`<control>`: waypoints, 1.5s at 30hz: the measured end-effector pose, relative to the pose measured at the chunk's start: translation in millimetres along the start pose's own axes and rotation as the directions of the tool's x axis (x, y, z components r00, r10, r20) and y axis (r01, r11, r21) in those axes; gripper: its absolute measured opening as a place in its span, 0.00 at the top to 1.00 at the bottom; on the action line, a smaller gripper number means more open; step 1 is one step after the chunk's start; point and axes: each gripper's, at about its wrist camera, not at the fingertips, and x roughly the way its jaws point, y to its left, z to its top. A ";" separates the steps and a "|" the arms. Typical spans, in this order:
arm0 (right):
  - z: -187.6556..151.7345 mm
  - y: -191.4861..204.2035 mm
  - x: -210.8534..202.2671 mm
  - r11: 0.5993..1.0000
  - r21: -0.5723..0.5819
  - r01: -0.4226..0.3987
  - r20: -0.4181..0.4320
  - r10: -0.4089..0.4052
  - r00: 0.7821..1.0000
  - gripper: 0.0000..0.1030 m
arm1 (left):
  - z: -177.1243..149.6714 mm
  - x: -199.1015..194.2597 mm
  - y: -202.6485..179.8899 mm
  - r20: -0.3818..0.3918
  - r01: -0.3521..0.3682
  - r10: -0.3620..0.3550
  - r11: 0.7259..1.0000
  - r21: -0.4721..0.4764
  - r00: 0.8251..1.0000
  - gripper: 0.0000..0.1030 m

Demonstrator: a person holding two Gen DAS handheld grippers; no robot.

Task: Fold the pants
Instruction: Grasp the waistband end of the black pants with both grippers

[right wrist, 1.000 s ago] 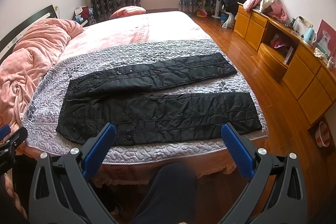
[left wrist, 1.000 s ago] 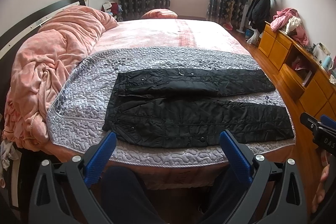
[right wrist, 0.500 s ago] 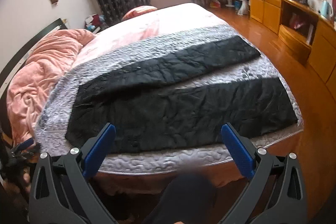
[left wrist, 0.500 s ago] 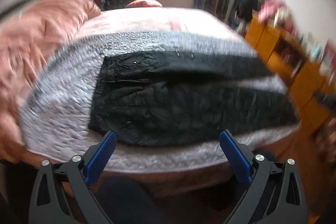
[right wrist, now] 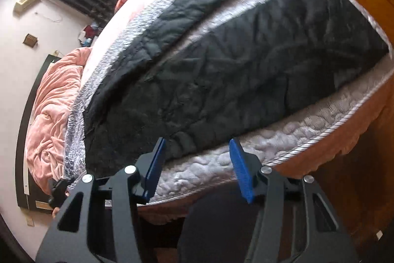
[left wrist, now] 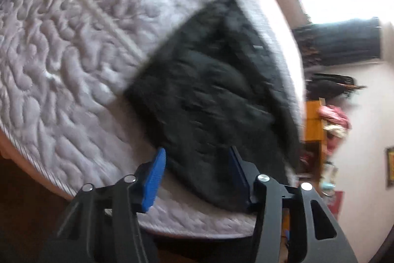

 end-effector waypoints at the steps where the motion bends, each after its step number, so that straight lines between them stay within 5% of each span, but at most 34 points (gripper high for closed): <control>1: -0.4 -5.9 1.7 1.000 0.015 -0.006 -0.008 0.006 1.000 0.33 | 3.8 9.1 6.5 -0.005 -0.041 0.041 0.999 -0.018 0.999 0.50; 4: 1.4 -20.6 1.6 0.998 0.057 -0.015 0.004 0.015 1.000 0.22 | 9.6 19.7 13.6 -0.008 -0.064 0.063 0.996 -0.056 0.998 0.31; 9: 15.3 -69.6 -1.2 0.972 0.202 -0.118 0.032 0.114 0.993 0.22 | 11.8 30.0 5.0 -0.023 -0.051 0.050 0.997 -0.060 0.999 0.30; 11: 27.4 -104.6 -6.8 0.931 0.318 -0.182 0.079 0.165 0.983 0.22 | 13.6 34.5 -1.6 -0.034 -0.018 0.017 0.999 -0.046 0.999 0.34; 13: 37.8 -146.4 -19.5 0.867 0.429 -0.253 0.168 0.199 0.966 0.22 | 15.8 41.9 -2.2 -0.054 -0.037 0.036 0.999 -0.021 0.998 0.50; 16: 48.8 -199.0 -34.9 0.801 0.517 -0.300 0.273 0.178 0.945 0.22 | 16.3 50.8 1.9 -0.060 -0.064 0.062 0.997 -0.034 0.996 0.61; 20: 55.7 -242.3 -37.2 0.741 0.578 -0.342 0.325 0.176 0.929 0.22 | 16.5 50.9 7.3 -0.049 -0.026 0.023 0.997 -0.074 0.999 0.54; 22: 61.2 -250.9 -33.2 0.749 0.584 -0.313 0.314 0.147 0.938 0.22 | 15.8 46.3 12.7 -0.029 0.033 -0.036 0.992 -0.118 0.999 0.37; 24: 64.1 -258.2 -26.6 0.754 0.607 -0.253 0.282 0.094 0.955 0.22 | 15.4 46.3 11.2 -0.015 0.022 -0.025 0.990 -0.139 1.000 0.37; 26: 65.2 -264.8 -18.6 0.747 0.613 -0.257 0.283 0.096 0.954 0.22 | 13.3 45.9 7.4 -0.005 -0.004 0.003 0.991 -0.132 1.000 0.40; 27: 65.7 -267.8 -18.7 0.746 0.613 -0.260 0.290 0.094 0.952 0.23 | 12.6 47.5 3.7 0.003 -0.030 0.031 0.991 -0.131 1.000 0.51; 28: 66.4 -270.1 -17.8 0.746 0.604 -0.279 0.308 0.105 0.946 0.28 | 11.9 47.7 1.8 0.011 -0.066 0.068 0.990 -0.126 0.998 0.66; 31: 70.8 -271.4 -15.3 0.748 0.580 -0.321 0.337 0.138 0.931 0.55 | 9.7 40.5 6.2 0.046 -0.067 0.075 0.987 -0.145 0.996 0.85; 37: 75.2 -250.3 -4.4 0.774 0.541 -0.329 0.297 0.190 0.936 0.86 | 11.5 2.1 21.4 0.144 -0.038 0.070 0.977 -0.208 0.987 0.90; 45: 73.1 -216.3 29.1 0.838 0.488 -0.244 0.161 0.189 0.969 0.86 | 22.4 -29.9 80.1 0.167 -0.090 0.148 0.945 -0.315 0.975 0.86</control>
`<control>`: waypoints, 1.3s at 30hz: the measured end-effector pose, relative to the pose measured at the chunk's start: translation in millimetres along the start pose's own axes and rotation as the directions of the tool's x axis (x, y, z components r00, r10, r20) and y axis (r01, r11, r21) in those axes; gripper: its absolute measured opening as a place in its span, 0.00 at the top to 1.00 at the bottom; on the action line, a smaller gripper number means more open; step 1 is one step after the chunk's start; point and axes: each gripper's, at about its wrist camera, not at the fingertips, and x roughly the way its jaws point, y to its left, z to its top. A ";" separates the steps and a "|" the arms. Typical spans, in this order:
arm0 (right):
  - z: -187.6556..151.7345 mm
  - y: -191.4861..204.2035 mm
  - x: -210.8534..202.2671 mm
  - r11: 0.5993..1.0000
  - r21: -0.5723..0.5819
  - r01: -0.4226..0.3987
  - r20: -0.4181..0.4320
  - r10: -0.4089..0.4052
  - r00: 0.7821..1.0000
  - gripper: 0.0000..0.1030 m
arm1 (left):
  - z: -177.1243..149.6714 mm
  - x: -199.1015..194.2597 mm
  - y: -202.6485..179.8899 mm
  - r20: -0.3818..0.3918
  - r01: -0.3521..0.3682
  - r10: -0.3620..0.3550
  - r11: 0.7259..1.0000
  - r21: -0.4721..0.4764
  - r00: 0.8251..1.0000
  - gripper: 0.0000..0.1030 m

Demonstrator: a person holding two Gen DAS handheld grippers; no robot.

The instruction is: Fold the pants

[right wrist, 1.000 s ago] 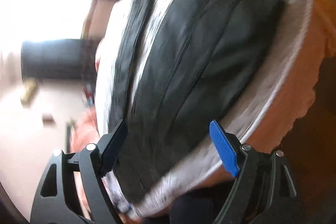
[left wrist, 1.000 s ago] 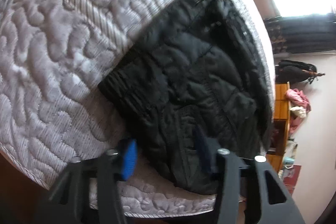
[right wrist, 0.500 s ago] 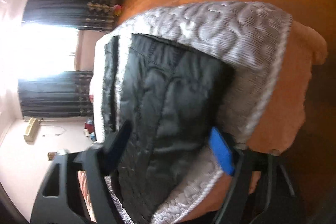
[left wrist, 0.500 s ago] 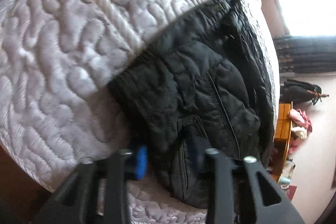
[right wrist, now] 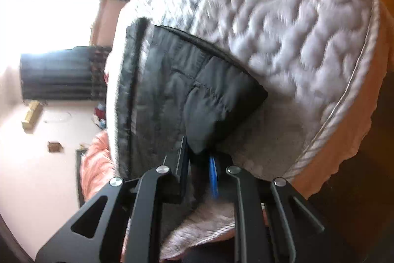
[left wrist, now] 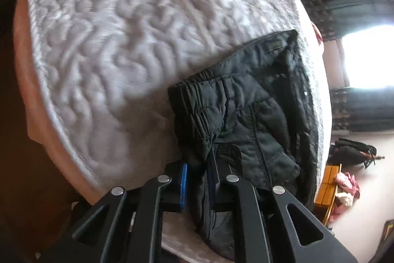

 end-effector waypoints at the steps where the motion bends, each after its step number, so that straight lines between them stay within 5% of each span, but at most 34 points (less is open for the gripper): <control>1: -1.4 -1.4 4.2 0.999 -0.015 0.036 -0.011 -0.036 0.999 0.80 | 0.7 2.5 1.0 -0.007 -0.002 0.002 1.000 0.004 1.000 0.83; 3: 3.0 4.6 3.4 0.994 -0.064 0.089 -0.011 -0.090 0.996 0.75 | 1.4 6.2 -2.5 -0.023 -0.013 0.014 0.999 0.039 1.000 0.80; 5: 3.3 16.3 -9.2 0.983 -0.100 0.153 0.023 -0.152 0.988 0.59 | -1.0 7.1 -11.4 -0.028 -0.025 0.027 0.997 0.070 0.999 0.74; 7: 2.6 37.7 -32.8 0.948 -0.157 0.276 0.139 -0.256 0.957 0.51 | -1.2 -2.5 -23.8 0.011 -0.069 0.068 0.993 0.100 0.998 0.39; 9: 0.5 65.1 -48.5 0.912 -0.241 0.333 0.226 -0.281 0.933 0.44 | -2.1 -23.0 -41.4 0.121 -0.197 0.177 0.964 0.181 0.977 0.35; 10: 1.9 73.2 -44.0 0.904 -0.274 0.328 0.219 -0.273 0.937 0.36 | -0.4 -29.9 -49.8 0.152 -0.221 0.189 0.947 0.232 0.970 0.33; 13: -4.5 92.7 -4.0 0.869 -0.387 0.309 0.105 -0.292 0.951 0.34 | 6.2 -39.2 -90.5 0.206 -0.232 0.164 0.899 0.372 0.965 0.17; 17: 9.3 81.2 44.0 0.864 -0.377 0.332 -0.019 -0.366 0.930 0.31 | 39.6 -32.7 -148.5 0.201 -0.167 0.080 0.870 0.464 0.976 0.04; 20: 27.1 88.9 46.8 0.883 -0.317 0.346 -0.051 -0.381 0.923 0.30 | 69.4 -17.7 -175.1 0.162 -0.142 0.064 0.834 0.534 0.985 0.04; 23: 39.6 127.0 37.0 0.877 -0.367 0.310 -0.009 -0.336 0.942 0.24 | 107.7 9.9 -206.6 0.136 -0.135 0.067 0.794 0.592 0.989 0.04; 28: 77.9 174.6 54.1 0.896 -0.397 0.201 -0.045 -0.237 0.970 0.14 | 156.3 70.9 -234.8 0.028 -0.073 0.071 0.793 0.605 0.997 0.04; 32: 123.8 206.8 102.8 0.877 -0.446 0.180 -0.095 -0.246 0.964 0.14 | 176.4 112.8 -245.7 -0.018 -0.055 0.084 0.787 0.615 0.996 0.04; 37: 173.8 241.5 156.8 0.860 -0.488 0.147 -0.153 -0.250 0.956 0.14 | 176.3 152.6 -252.0 -0.068 -0.078 0.174 0.714 0.696 0.982 0.18; 39: 195.3 258.9 177.7 0.847 -0.510 0.149 -0.148 -0.257 0.955 0.13 | 174.5 152.9 -251.7 -0.064 -0.073 0.165 0.706 0.704 0.984 0.29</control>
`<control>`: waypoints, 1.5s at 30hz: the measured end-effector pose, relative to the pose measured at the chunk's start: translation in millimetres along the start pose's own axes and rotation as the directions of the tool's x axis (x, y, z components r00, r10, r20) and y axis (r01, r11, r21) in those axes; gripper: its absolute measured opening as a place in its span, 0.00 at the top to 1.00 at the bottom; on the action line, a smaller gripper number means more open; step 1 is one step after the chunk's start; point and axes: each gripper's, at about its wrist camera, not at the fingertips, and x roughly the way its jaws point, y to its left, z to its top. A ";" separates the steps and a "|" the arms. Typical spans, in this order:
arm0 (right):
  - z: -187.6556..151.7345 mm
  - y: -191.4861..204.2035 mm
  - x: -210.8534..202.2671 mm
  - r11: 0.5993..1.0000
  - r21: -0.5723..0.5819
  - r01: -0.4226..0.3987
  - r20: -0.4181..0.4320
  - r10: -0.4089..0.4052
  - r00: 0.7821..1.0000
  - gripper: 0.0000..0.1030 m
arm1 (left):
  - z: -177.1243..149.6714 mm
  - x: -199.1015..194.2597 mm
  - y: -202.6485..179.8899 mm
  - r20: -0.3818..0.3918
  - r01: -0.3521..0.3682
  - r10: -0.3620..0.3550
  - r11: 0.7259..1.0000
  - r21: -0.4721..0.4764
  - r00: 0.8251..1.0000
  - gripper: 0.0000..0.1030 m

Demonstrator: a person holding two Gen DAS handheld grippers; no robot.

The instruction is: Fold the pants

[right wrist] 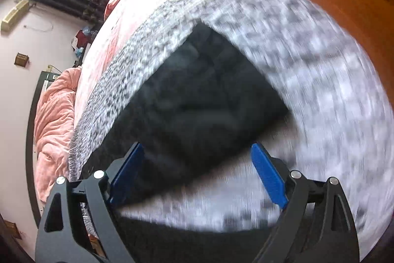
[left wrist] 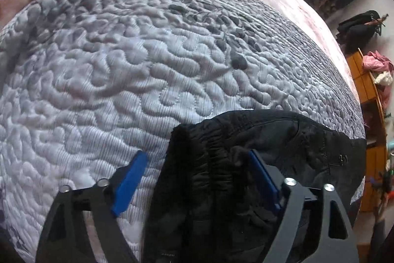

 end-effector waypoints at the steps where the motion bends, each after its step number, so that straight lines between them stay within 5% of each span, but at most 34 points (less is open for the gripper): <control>1: 9.6 1.4 3.0 1.000 -0.008 0.001 -0.002 -0.001 1.000 0.13 | -0.5 -0.1 -0.1 0.000 0.018 -0.018 1.000 -0.008 1.000 0.41; 4: 45.0 2.2 21.2 0.998 -0.041 0.048 -0.009 -0.048 0.999 0.13 | -0.7 -0.4 -3.5 -0.006 0.039 -0.039 0.999 -0.002 0.999 0.56; 9: 93.4 -1.5 61.5 0.993 -0.074 0.097 -0.037 -0.100 0.994 0.13 | 1.7 3.5 -9.3 0.003 0.010 -0.010 1.000 -0.007 1.000 0.63; 18: 131.5 8.1 117.4 0.983 -0.159 0.094 -0.103 -0.111 0.988 0.12 | -2.3 0.8 -2.2 0.051 0.009 -0.004 0.996 -0.091 0.999 0.65; 20: 130.1 9.8 113.0 0.986 -0.159 0.045 -0.102 -0.062 0.993 0.34 | -3.0 -1.3 -3.5 0.059 -0.004 0.011 0.995 -0.102 0.998 0.65; 21: 128.8 10.0 110.0 0.988 -0.153 0.010 -0.113 -0.028 0.993 0.55 | -3.2 -2.6 -5.3 0.063 -0.015 0.022 0.995 -0.099 0.998 0.66; 23: 122.8 12.5 101.0 0.985 -0.172 0.003 -0.105 -0.022 0.994 0.82 | -4.0 -7.1 -11.0 0.080 -0.041 0.049 0.995 -0.089 0.996 0.69; 24: 119.5 14.0 96.8 0.983 -0.181 0.004 -0.104 -0.023 0.994 0.88 | -4.7 -11.4 -12.4 0.098 -0.061 0.071 0.994 -0.096 0.993 0.80; 37: 60.0 54.0 -41.2 0.971 -0.235 0.041 0.097 -0.018 0.995 0.94 | -13.6 -96.7 -38.5 0.244 0.012 0.010 0.996 -0.089 0.970 0.89; 45: -24.2 44.0 -139.1 0.969 -0.239 0.066 0.220 -0.012 0.976 0.94 | -62.2 -171.3 -50.3 0.362 0.098 -0.083 0.995 -0.022 0.929 0.89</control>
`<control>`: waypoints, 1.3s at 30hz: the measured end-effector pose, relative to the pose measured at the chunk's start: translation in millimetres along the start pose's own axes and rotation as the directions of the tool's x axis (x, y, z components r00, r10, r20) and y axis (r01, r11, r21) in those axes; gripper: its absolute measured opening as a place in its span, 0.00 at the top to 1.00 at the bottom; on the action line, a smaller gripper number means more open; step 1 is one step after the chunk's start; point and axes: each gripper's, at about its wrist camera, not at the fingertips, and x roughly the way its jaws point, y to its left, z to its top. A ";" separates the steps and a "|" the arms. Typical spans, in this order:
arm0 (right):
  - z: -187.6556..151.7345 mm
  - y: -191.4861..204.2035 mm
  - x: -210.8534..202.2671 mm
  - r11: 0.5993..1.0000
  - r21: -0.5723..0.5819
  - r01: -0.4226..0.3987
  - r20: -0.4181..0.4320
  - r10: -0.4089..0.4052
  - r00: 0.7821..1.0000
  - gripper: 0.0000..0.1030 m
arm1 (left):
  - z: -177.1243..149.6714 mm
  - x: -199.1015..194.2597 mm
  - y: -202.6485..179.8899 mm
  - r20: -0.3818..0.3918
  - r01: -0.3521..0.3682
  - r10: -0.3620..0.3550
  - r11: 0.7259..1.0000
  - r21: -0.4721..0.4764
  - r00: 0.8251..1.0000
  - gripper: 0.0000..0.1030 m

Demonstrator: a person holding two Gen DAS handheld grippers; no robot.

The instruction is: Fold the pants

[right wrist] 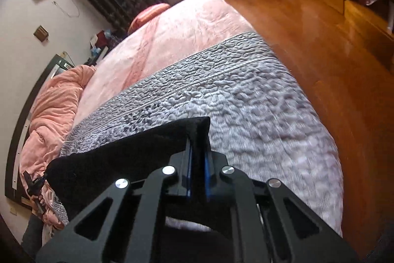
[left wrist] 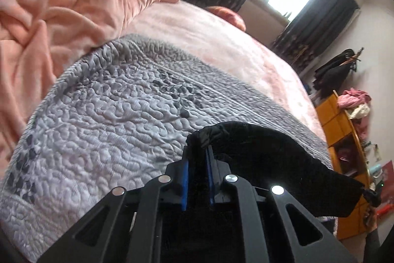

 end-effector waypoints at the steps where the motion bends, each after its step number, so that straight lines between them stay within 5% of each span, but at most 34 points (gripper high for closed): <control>1: -13.4 -2.2 -12.5 1.000 0.009 0.001 0.014 -0.001 1.000 0.94 | -5.8 -10.6 -1.0 0.006 0.007 -0.007 1.000 0.010 1.000 0.89; 13: -112.3 -13.2 -75.6 0.997 0.052 0.051 0.104 -0.056 0.993 0.92 | -75.1 -85.8 25.3 0.033 0.047 -0.046 0.998 -0.034 0.998 0.88; 26: -186.4 -11.3 -111.3 0.994 0.079 0.075 0.163 -0.087 0.983 0.88 | -157.0 -96.3 79.0 -0.028 -0.010 0.008 0.996 -0.089 1.000 0.87; 32: -225.8 -9.1 -106.9 0.994 0.090 0.060 0.151 -0.074 0.986 0.68 | -190.3 -84.4 107.5 -0.085 -0.031 0.018 0.988 -0.151 0.996 0.89; 35: -245.5 -4.3 -94.3 0.990 0.068 0.121 0.105 -0.127 0.986 0.62 | -213.9 -74.0 114.9 -0.123 -0.064 0.045 0.986 -0.155 0.991 0.89; 37: -259.7 -10.0 -88.1 0.982 0.099 0.163 0.071 -0.171 0.983 0.37 | -226.2 -73.1 122.3 -0.123 -0.063 0.039 0.979 -0.195 0.992 0.87; 39: -272.4 -22.1 -87.5 0.972 0.147 0.183 0.061 -0.193 0.979 0.33 | -235.6 -74.7 127.1 -0.121 -0.074 0.048 0.973 -0.220 0.991 0.75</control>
